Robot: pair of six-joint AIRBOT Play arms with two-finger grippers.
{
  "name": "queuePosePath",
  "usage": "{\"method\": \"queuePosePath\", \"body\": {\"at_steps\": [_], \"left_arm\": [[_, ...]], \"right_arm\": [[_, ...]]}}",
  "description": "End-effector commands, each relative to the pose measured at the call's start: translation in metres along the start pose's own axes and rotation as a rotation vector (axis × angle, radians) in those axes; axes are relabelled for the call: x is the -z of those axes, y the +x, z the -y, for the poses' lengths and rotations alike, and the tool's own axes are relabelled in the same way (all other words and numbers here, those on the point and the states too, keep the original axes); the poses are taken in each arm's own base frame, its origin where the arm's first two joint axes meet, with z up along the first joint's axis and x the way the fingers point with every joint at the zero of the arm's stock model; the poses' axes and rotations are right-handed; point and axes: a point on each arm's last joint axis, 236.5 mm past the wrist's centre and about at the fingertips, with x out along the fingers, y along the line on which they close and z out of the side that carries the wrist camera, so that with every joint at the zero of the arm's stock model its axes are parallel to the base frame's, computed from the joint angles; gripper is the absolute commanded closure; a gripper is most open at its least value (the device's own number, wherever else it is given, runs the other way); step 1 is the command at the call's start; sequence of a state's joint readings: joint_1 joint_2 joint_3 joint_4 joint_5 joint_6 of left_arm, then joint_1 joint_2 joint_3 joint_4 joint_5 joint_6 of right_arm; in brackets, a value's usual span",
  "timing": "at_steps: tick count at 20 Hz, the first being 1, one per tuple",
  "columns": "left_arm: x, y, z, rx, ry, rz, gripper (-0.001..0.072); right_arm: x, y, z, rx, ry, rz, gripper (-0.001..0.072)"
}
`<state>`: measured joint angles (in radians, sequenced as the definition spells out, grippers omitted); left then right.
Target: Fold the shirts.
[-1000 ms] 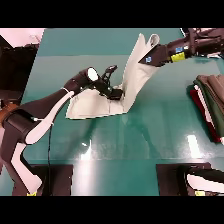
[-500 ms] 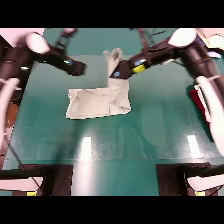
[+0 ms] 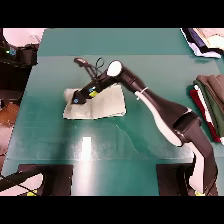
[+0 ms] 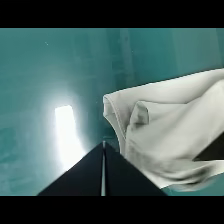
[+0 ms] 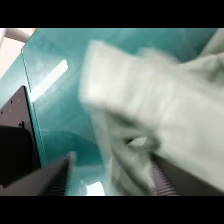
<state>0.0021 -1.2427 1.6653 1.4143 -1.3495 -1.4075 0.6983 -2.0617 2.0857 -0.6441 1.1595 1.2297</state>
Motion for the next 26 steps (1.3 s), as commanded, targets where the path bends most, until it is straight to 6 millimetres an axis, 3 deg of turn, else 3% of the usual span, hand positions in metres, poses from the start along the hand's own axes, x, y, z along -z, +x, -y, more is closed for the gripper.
{"method": "queuePosePath", "body": {"at_steps": [1,2,3,4,7,10,13,15,16,17,18,25,26], "left_arm": [[0.0,-0.006,-0.004,-0.003,-0.011,0.01,0.0681],[0.0,-0.006,-0.004,-0.003,-0.01,0.01,0.0681],[0.0,-0.006,-0.004,-0.002,-0.011,0.009,0.0682],[0.001,-0.006,-0.004,-0.002,-0.011,0.007,0.0681],[0.0,-0.005,-0.002,0.006,-0.013,0.009,0.0681],[0.003,0.005,0.002,0.027,-0.024,0.005,0.0681],[0.018,0.023,0.009,0.066,-0.046,-0.036,0.0681],[0.026,0.034,0.015,0.097,-0.065,-0.051,0.0682],[0.027,0.038,0.019,0.116,-0.077,-0.05,0.0681],[0.028,0.042,0.022,0.128,-0.085,-0.05,0.0681],[0.029,0.044,0.024,0.139,-0.092,-0.048,0.0681],[0.027,0.044,0.028,0.158,-0.101,-0.04,0.0681],[0.027,0.044,0.028,0.158,-0.101,-0.04,0.0681]], "right_arm": [[-0.015,0.021,-0.009,-0.041,0.018,0.079,0.0081],[-0.018,0.007,-0.006,-0.033,0.021,0.082,0.0112],[-0.015,-0.009,-0.001,-0.025,0.041,0.077,0.0192],[-0.009,-0.027,0.007,-0.014,0.069,0.064,0.0209],[0.037,-0.087,0.057,0.108,0.137,-0.046,0.0209],[0.079,-0.144,0.105,0.205,0.277,-0.05,0.021],[0.116,-0.185,0.143,0.27,0.438,0.025,0.021],[0.136,-0.2,0.166,0.313,0.524,0.082,0.0199],[0.145,-0.201,0.174,0.319,0.56,0.094,0.0182],[0.149,-0.199,0.18,0.31,0.596,0.113,0.0061],[0.15,-0.192,0.182,0.282,0.626,0.129,0.0025],[0.119,-0.112,0.171,0.1,0.622,0.118,0.0044],[0.114,-0.098,0.168,0.093,0.598,0.102,0.0098]]}}
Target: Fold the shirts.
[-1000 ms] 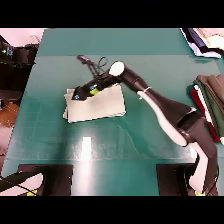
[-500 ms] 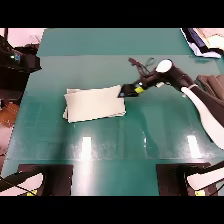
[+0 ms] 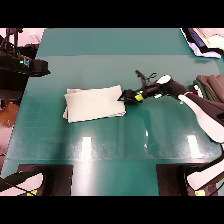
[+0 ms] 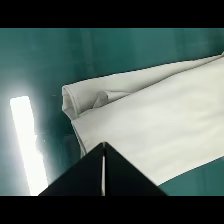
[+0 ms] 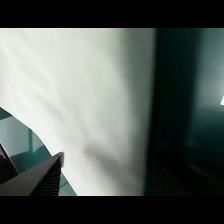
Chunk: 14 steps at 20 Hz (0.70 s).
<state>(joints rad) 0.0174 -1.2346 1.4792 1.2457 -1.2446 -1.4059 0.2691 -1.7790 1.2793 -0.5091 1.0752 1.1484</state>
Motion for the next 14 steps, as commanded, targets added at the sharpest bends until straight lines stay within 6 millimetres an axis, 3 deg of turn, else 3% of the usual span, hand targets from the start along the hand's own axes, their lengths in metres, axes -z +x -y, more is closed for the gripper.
{"method": "queuePosePath", "body": {"at_steps": [1,4,6,8,10,12,14], "left_arm": [[0.0,0.001,0.002,0.008,-0.004,0.001,0.0682],[0.001,0.001,0.002,0.008,-0.003,-0.003,0.0681],[0.002,0.001,0.002,0.009,0.001,-0.008,0.0681],[0.002,0.001,0.002,0.01,0.007,-0.009,0.0681],[0.006,0.001,0.003,0.012,0.007,-0.023,0.0681],[0.01,0.001,0.004,0.017,0.007,-0.042,0.0682],[0.009,0.001,0.006,0.025,0.006,-0.038,0.0682]], "right_arm": [[-0.002,0.042,-0.02,-0.039,-0.039,-0.034,0.0172],[0.002,0.069,-0.039,-0.052,-0.099,-0.069,0.042],[-0.001,0.073,-0.045,-0.052,-0.125,-0.058,0.0697],[-0.007,0.065,-0.051,-0.061,-0.153,-0.05,0.0693],[-0.016,0.037,-0.053,-0.059,-0.169,-0.028,0.0697],[-0.035,-0.011,-0.049,-0.015,-0.199,0.03,0.0697],[-0.058,-0.075,-0.036,0.05,-0.188,0.126,0.0697]]}}
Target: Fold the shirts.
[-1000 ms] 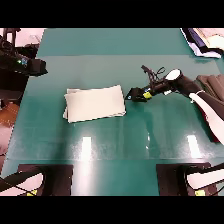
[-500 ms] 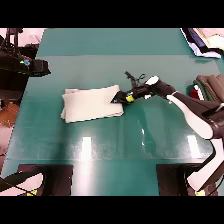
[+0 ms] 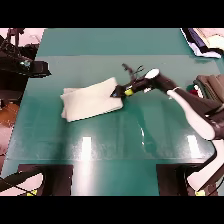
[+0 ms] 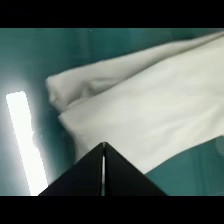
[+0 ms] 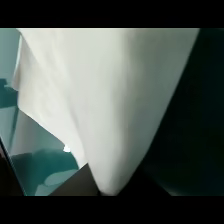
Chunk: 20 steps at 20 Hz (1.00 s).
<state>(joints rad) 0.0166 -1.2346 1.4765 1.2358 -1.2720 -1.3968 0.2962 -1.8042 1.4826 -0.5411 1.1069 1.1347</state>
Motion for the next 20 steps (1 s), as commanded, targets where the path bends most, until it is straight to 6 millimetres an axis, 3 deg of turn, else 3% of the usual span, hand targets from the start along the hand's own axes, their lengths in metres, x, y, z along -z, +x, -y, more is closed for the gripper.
{"method": "queuePosePath", "body": {"at_steps": [1,5,9,11,13,16,18,20], "left_arm": [[-0.001,0.002,0.01,0.032,-0.003,0.002,0.0682],[-0.005,0.01,0.049,0.096,0.035,0.016,0.0681],[-0.007,0.016,0.093,0.154,0.11,0.039,0.0682],[-0.003,0.017,0.108,0.176,0.119,0.028,0.0682],[0.0,0.018,0.118,0.19,0.135,0.021,0.0682],[0.001,0.018,0.122,0.196,0.138,0.02,0.0682],[0.001,0.018,0.122,0.196,0.138,0.02,0.0681],[0.0,0.018,0.122,0.196,0.137,0.026,0.0681]], "right_arm": [[-0.031,-0.099,0.025,0.123,-0.002,0.128,0.0697],[-0.049,-0.248,0.09,0.347,0.071,0.363,0.0697],[-0.039,-0.381,0.155,0.502,0.208,0.618,0.0697],[-0.026,-0.432,0.185,0.564,0.276,0.725,0.0697],[-0.014,-0.475,0.207,0.626,0.32,0.822,0.0698],[-0.007,-0.517,0.218,0.684,0.333,0.916,0.0697],[-0.015,-0.538,0.202,0.724,0.246,0.927,0.0698],[-0.028,-0.556,0.171,0.738,0.156,0.929,0.0697]]}}
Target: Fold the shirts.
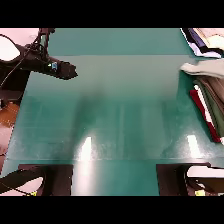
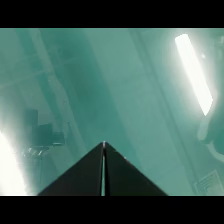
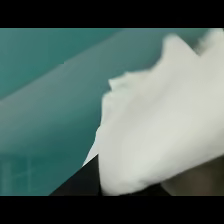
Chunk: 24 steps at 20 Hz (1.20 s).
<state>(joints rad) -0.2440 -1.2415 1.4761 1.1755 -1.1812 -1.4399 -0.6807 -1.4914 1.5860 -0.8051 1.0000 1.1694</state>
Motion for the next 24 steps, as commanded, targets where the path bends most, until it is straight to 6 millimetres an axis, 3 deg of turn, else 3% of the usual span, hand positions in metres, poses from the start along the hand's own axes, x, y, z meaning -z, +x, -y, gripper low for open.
{"method": "queuePosePath", "body": {"at_steps": [1,4,10,14,19,20,21,22,23,24], "left_arm": [[-0.002,0.001,0.002,0.003,0.001,0.01,0.0682],[-0.004,0.001,0.002,0.002,0.003,0.018,0.0681],[-0.004,0.001,0.002,0.001,0.005,0.016,0.0681],[-0.004,0.001,0.002,0.001,0.011,0.015,0.0681],[-0.003,0.001,0.002,0.001,0.019,0.014,0.0681],[-0.003,0.001,0.002,0.002,0.039,0.013,0.0682],[-0.002,0.001,0.002,0.002,0.043,0.01,0.0681],[-0.001,0.001,0.002,0.003,0.05,0.006,0.0681],[0.0,0.001,0.002,0.003,0.062,0.0,0.0681],[0.001,0.001,0.002,0.004,0.064,-0.006,0.0682]], "right_arm": [[-0.041,-0.034,-0.017,-0.009,-0.107,0.07,0.0697],[-0.066,-0.066,-0.034,0.002,-0.17,0.11,0.0698],[-0.066,-0.121,-0.008,0.169,-0.139,0.096,0.0698],[-0.038,-0.147,0.021,0.214,0.002,0.001,0.0696],[0.023,-0.187,0.089,0.511,0.193,-0.219,0.0687],[0.033,-0.194,0.097,0.56,0.21,-0.255,0.0615],[0.039,-0.199,0.101,0.584,0.224,-0.28,0.0425],[0.044,-0.202,0.103,0.6,0.232,-0.298,0.0284],[0.048,-0.205,0.104,0.613,0.238,-0.315,0.021],[0.052,-0.208,0.106,0.629,0.243,-0.333,0.021]]}}
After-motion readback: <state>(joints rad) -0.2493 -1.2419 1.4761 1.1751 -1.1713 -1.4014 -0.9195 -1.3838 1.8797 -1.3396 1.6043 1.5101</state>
